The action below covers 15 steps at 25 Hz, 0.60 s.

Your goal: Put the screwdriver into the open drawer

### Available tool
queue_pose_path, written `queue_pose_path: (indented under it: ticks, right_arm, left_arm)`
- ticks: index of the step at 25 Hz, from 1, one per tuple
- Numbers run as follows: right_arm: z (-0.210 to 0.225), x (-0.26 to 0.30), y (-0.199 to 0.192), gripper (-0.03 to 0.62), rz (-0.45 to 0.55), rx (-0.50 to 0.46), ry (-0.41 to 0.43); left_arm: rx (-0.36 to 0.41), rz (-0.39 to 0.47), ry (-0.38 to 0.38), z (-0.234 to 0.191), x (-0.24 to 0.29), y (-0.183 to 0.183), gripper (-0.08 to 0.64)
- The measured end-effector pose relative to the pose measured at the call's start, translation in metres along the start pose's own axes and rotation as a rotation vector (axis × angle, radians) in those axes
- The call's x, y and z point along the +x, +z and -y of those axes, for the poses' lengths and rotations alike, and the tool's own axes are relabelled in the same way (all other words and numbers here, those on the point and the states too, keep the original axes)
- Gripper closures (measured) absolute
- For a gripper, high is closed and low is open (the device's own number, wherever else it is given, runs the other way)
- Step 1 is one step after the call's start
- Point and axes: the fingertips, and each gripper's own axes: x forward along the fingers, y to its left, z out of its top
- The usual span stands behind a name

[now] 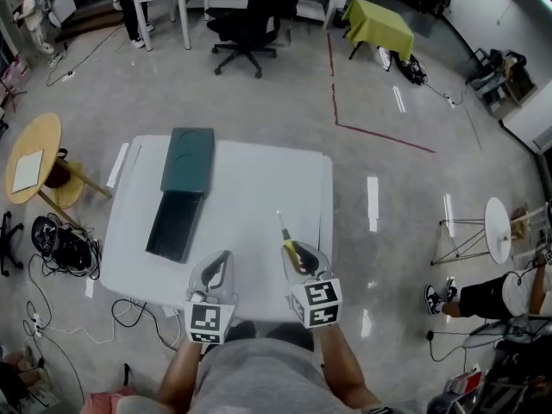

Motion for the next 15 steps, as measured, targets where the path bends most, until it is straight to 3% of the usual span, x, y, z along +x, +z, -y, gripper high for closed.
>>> queue_pose_path:
  ticks: [7,15]
  right_arm:
    - [0.016,0.011,0.009,0.511,0.006,-0.048,0.117]
    - [0.004,0.044,0.024,0.511,-0.022,-0.193,0.298]
  left_arm:
    - [-0.041,-0.018,0.126,0.005,0.005,-0.002,0.548]
    - [-0.120,-0.021,0.328,-0.023,0.004,-0.006,0.549]
